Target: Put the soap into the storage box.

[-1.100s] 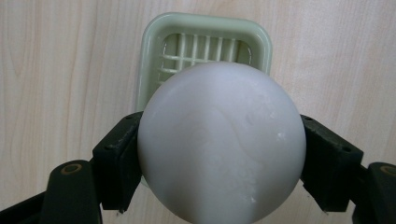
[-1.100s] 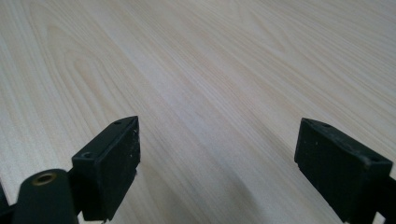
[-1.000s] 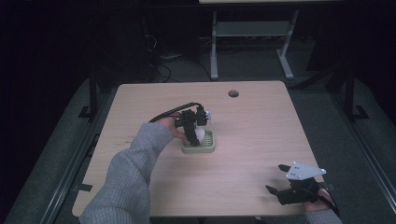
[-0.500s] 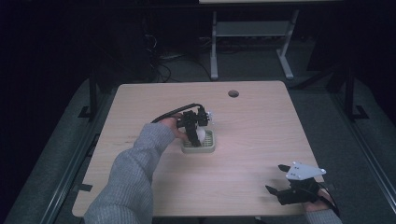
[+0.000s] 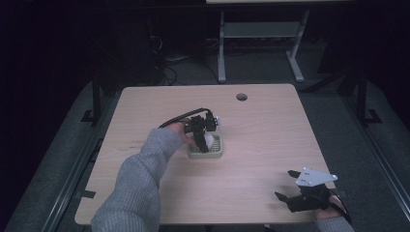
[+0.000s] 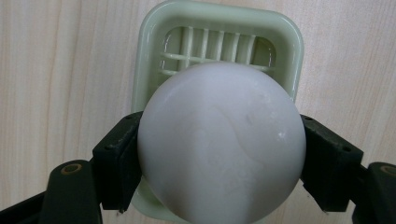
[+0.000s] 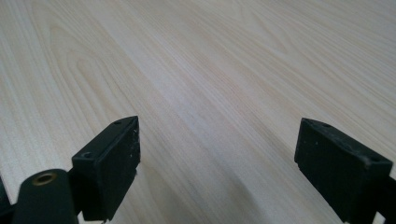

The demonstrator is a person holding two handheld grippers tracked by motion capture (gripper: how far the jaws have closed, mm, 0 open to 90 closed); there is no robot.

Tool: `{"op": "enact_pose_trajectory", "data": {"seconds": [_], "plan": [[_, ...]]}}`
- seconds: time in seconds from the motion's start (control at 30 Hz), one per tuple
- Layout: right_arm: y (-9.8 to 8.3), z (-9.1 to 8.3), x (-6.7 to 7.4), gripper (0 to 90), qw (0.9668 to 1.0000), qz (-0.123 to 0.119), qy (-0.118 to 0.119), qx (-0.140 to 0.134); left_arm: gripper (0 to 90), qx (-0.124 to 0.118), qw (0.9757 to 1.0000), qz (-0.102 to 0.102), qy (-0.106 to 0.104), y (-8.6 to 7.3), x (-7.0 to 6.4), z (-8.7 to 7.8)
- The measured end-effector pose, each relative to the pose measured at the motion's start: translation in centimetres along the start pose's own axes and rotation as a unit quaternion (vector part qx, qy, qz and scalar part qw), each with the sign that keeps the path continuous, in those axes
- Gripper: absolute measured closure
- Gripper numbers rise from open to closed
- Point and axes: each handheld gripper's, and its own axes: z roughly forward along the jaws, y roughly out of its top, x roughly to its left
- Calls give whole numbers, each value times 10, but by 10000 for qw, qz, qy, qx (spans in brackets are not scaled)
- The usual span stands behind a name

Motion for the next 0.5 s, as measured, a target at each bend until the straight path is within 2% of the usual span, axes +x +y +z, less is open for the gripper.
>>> {"op": "enact_pose_trajectory", "data": {"seconds": [0.5], "plan": [[0, 0, 1, 138, 10000, 5, -7, -23, 237, -2, 10000, -70, -41, 0, 3, 5]]}}
